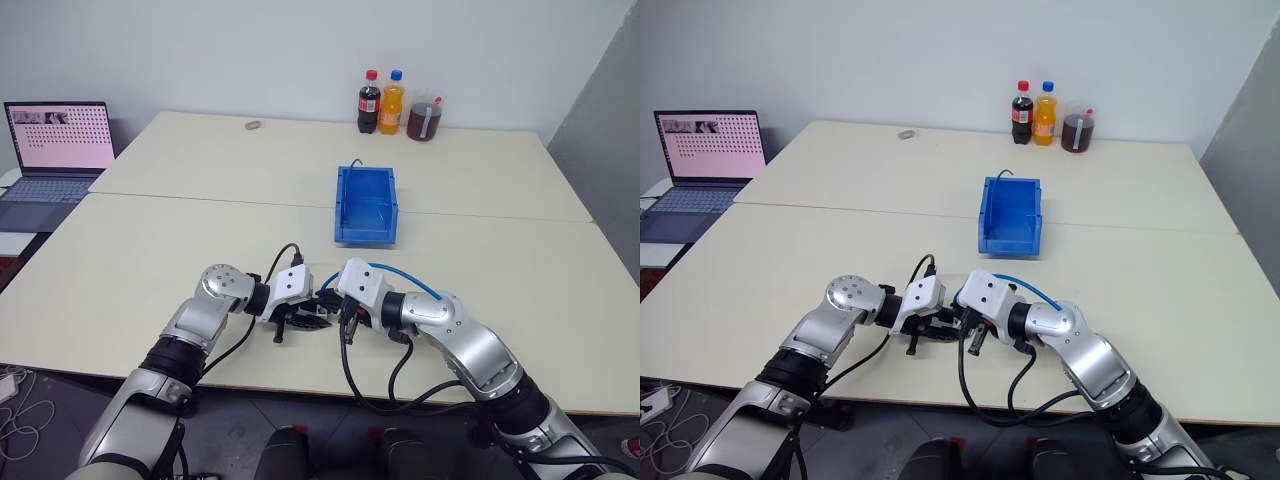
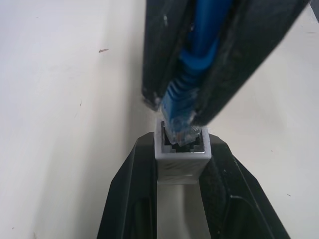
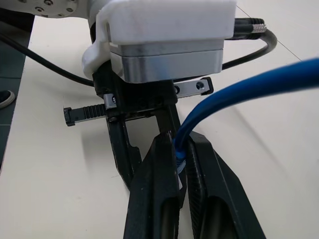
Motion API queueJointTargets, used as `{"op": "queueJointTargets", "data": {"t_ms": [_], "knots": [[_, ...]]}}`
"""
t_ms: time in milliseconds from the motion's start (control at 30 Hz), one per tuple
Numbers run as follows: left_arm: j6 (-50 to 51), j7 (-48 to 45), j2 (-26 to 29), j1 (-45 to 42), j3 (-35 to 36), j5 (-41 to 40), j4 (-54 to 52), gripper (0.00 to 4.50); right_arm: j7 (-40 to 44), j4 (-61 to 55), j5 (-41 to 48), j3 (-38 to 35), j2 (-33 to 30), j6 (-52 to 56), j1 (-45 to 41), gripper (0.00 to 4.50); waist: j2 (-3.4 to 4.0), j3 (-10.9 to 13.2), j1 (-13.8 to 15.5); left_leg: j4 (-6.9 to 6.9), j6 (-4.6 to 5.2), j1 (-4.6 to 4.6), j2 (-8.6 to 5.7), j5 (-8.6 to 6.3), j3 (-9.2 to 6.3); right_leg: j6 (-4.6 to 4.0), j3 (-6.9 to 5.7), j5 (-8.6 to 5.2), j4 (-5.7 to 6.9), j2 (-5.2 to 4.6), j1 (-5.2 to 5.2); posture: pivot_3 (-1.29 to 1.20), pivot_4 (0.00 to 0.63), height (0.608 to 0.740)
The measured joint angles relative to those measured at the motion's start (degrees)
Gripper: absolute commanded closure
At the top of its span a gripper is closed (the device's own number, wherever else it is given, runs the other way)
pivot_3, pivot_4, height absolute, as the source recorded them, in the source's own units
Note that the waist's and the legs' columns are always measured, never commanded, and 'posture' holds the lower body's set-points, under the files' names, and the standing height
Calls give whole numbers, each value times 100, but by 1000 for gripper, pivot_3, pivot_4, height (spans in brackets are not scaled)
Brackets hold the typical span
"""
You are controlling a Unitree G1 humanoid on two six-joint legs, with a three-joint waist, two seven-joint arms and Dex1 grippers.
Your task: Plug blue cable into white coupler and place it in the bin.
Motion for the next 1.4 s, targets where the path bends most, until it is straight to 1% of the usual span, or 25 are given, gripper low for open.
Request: {"op": "queueJointTargets", "data": {"t_ms": [100, 433, 633, 933, 1400], "knots": [[15, 43, -17, 12, 0, -1, 20, 3715, -124, -3, -1, 4, 49, 62, 28, 4500, 0, 0, 0, -4, 0, 28, 1, 0, 5, -5, 5, -3, -6, -1, 6, 0, 150, 740], [51, 149, -82, 12, 14, -3, 45, 3715, -417, -15, -12, 17, 242, 287, 41, 4500, -1, -1, 0, -4, 1, 29, 2, 0, 14, -5, 16, -3, -6, -3, 7, 0, 150, 740], [115, 171, -124, 9, 41, -51, 108, 3715, -517, -35, -103, 59, 242, 276, 79, 4500, -2, -4, 0, -7, 1, 30, 2, 0, 16, -5, 19, -4, -12, -4, 7, 0, 150, 740], [123, 164, -159, -29, 45, -95, 197, 3715, -619, -145, -192, 78, 119, 108, 387, 4500, -3, -6, 0, -14, 2, 30, 10, 0, 19, -4, 22, -3, -43, -8, 18, 0, 150, 740], [111, 151, -165, -57, 40, -125, 253, 3715, -717, -176, -201, 128, 119, 127, 404, 4500, -5, -6, -3, -22, 2, 29, 18, 0, 17, -4, 30, -3, -48, -17, 12, 0, 150, 740]]}}
